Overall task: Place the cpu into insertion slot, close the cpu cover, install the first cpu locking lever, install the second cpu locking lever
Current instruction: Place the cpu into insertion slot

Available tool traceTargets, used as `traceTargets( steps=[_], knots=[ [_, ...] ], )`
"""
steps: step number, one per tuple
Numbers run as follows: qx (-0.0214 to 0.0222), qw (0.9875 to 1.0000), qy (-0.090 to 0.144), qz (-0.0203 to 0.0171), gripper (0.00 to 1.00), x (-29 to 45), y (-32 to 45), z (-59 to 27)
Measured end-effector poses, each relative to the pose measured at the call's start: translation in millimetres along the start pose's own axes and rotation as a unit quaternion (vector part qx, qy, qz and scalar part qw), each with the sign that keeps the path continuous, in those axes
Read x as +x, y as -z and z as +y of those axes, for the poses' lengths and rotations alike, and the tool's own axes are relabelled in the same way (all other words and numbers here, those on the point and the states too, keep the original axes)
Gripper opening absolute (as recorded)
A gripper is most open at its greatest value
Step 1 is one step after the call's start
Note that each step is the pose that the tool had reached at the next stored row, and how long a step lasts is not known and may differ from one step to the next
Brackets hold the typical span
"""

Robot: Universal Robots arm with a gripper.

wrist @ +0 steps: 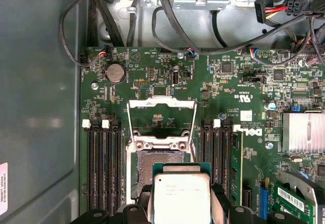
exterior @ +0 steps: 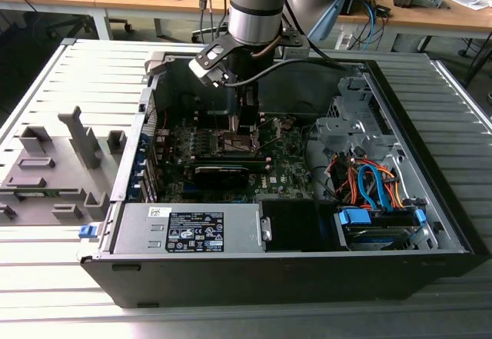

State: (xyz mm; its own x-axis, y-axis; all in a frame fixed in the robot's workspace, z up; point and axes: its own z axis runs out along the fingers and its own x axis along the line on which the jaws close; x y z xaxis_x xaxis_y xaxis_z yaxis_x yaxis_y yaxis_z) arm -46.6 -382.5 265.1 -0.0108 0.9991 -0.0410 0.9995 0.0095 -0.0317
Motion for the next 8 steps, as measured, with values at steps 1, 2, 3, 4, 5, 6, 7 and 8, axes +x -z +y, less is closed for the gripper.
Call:
traceTargets(
  steps=[1,2,3,4,5,6,7,8],
  knots=[
    [0.0,1.0,0.0,0.0,0.54,0.0,0.0,0.0],
    [0.0,1.0,-0.001,0.0,0.54,0.0,0.0,0.0],
    [0.0,1.0,-0.001,0.0,0.54,0.0,0.0,0.0],
    [0.0,1.0,-0.001,0.0,0.54,0.0,0.0,0.0],
    [0.0,1.0,-0.001,0.0,0.54,0.0,0.0,0.0],
    [0.0,1.0,-0.002,0.0,0.54,0.0,0.0,0.0],
    [0.0001,1.0,-0.002,0.0,0.54,0.0,0.0,0.0],
    [0.0001,1.0,-0.002,0.0001,0.54,0.0,0.0,0.0]
  ],
)
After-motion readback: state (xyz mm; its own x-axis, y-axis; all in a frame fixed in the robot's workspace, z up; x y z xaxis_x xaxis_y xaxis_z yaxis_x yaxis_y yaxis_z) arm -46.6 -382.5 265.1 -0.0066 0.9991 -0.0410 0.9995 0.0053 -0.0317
